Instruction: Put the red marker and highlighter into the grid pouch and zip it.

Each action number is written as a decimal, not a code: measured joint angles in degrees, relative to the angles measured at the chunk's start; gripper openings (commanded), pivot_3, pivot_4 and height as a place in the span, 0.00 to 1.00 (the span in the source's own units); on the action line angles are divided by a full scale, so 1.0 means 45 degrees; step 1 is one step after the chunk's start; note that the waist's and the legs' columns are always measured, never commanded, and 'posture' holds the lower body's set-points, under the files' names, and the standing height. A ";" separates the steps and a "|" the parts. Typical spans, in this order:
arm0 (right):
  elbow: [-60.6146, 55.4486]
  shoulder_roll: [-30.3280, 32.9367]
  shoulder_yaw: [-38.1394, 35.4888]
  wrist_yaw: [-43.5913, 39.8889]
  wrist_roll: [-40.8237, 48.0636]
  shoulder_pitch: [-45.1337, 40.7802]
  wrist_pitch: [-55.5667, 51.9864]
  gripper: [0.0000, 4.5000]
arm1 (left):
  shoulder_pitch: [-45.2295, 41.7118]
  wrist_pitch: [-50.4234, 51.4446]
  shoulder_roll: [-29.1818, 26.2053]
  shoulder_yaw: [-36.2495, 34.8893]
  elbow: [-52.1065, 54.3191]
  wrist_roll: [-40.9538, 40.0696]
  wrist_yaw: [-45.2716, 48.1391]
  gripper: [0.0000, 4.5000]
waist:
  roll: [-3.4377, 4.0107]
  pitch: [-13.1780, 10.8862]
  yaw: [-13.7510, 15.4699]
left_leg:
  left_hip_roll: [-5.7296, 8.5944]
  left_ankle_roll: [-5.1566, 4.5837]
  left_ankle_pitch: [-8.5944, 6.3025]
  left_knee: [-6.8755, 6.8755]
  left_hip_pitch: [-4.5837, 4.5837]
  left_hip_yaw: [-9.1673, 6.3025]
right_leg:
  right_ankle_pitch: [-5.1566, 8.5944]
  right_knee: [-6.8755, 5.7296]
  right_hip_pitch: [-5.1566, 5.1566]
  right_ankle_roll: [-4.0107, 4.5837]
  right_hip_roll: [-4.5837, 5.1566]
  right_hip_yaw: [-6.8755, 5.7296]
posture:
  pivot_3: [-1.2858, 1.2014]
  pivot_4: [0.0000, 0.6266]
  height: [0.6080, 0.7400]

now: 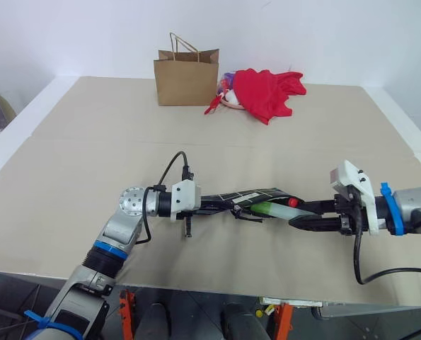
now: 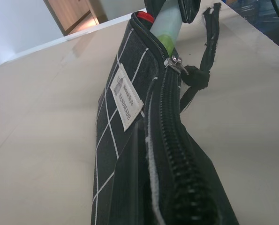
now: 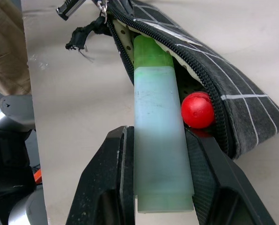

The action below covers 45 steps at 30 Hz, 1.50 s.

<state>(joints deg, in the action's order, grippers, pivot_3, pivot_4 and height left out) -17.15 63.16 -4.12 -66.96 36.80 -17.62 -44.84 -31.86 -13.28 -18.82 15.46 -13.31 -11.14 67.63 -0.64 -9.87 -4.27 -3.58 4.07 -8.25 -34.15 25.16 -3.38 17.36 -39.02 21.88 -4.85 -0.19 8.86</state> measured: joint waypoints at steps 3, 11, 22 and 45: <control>0.0018 -0.0438 0.0539 0.0173 -0.0192 -0.0592 -0.0034 0.25 | 0.0008 0.0008 0.0002 -0.0002 0.0035 0.0000 -0.0057 0.00 | 0.0000 0.0000 0.0002 | 0.0001 0.0000 0.0000 0.0003 0.0001 -0.0001 | 0.0000 0.0000 0.0000 0.0000 0.0002 -0.0001 | 0.52 0.24 1.00; 0.0207 -0.0608 0.0862 0.0014 -0.0578 -0.0752 0.0247 0.25 | 0.0098 0.0173 -0.0034 0.0003 0.0189 0.0002 -0.0214 0.00 | 0.0000 0.0000 0.0017 | 0.0000 0.0000 0.0000 0.0003 0.0002 -0.0001 | 0.0001 0.0000 0.0000 0.0000 0.0002 -0.0001 | 0.52 0.24 1.00; -0.0043 -0.0416 -0.0040 -0.0496 -0.0366 -0.0331 0.0795 0.99 | 0.0162 0.0288 -0.0045 0.0082 0.0290 0.0000 -0.0210 0.00 | 0.0000 0.0000 0.0023 | 0.0001 0.0000 0.0000 0.0003 0.0001 -0.0001 | 0.0001 0.0000 -0.0002 0.0000 0.0002 -0.0001 | 0.52 0.24 1.00; -0.0832 -0.0785 -0.3001 -0.1583 0.0248 0.2436 0.2907 0.31 | 0.0152 0.0282 -0.0136 0.0091 0.0346 -0.0020 0.0103 0.00 | -0.0001 0.0000 0.0037 | 0.0006 0.0002 0.0002 -0.0018 -0.0001 -0.0005 | -0.0007 -0.0003 -0.0013 -0.0010 0.0006 -0.0007 | 0.52 0.24 1.00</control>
<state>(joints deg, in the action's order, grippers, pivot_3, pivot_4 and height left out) -20.89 59.63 -17.63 -74.09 37.91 -6.66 -31.76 -31.17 -12.01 -19.44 15.87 -11.75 -11.23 68.09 -0.64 -9.87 -4.10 -3.56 4.08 -8.24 -34.23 25.16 -3.40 17.33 -39.03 21.82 -4.90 -0.16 8.83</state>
